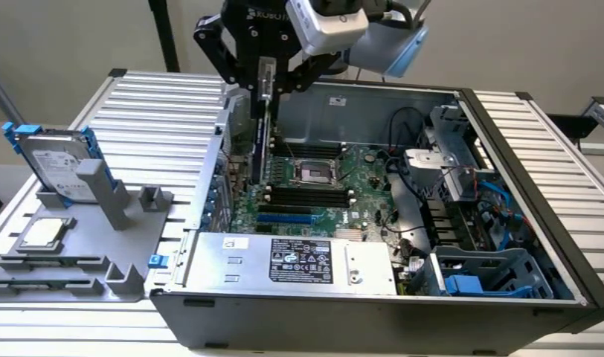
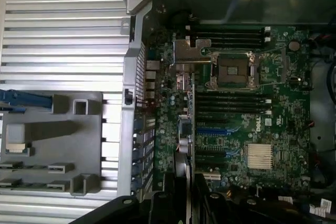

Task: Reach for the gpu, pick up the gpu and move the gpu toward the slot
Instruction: 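Pick up the gpu and move the gpu toward the slot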

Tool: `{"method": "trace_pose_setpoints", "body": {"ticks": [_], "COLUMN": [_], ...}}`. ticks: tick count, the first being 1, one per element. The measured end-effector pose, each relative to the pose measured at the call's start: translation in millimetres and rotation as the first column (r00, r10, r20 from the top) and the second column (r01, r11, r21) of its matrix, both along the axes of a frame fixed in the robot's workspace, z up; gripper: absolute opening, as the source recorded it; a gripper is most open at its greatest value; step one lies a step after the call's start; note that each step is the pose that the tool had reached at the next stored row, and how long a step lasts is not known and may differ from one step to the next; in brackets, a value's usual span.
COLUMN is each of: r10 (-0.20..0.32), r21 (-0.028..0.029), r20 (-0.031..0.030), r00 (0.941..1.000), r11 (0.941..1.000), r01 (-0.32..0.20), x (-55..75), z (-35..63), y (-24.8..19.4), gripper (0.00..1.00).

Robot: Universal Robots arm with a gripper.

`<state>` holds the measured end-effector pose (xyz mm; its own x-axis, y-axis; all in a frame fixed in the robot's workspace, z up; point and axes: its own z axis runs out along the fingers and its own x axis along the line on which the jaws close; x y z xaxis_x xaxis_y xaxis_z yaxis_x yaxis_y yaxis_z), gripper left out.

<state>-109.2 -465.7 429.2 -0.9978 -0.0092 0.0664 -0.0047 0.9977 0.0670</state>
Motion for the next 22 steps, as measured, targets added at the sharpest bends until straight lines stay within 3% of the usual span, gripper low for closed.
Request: {"method": "trace_pose_setpoints", "body": {"ticks": [5,7,22], "r10": [0.0,0.0,0.0], "r21": [-0.0001,0.0,0.0001], "r20": [0.0,-0.0001,-0.0011], "r00": [1.0,1.0,1.0], "r11": [1.0,1.0,1.0], "r01": [0.0,0.0,0.0], "x": [18.9,27.9,96.0], "z": [-4.5,-6.8,-25.1], "y": [12.0,14.7,24.3], "gripper": [0.26,0.26,0.26]}}
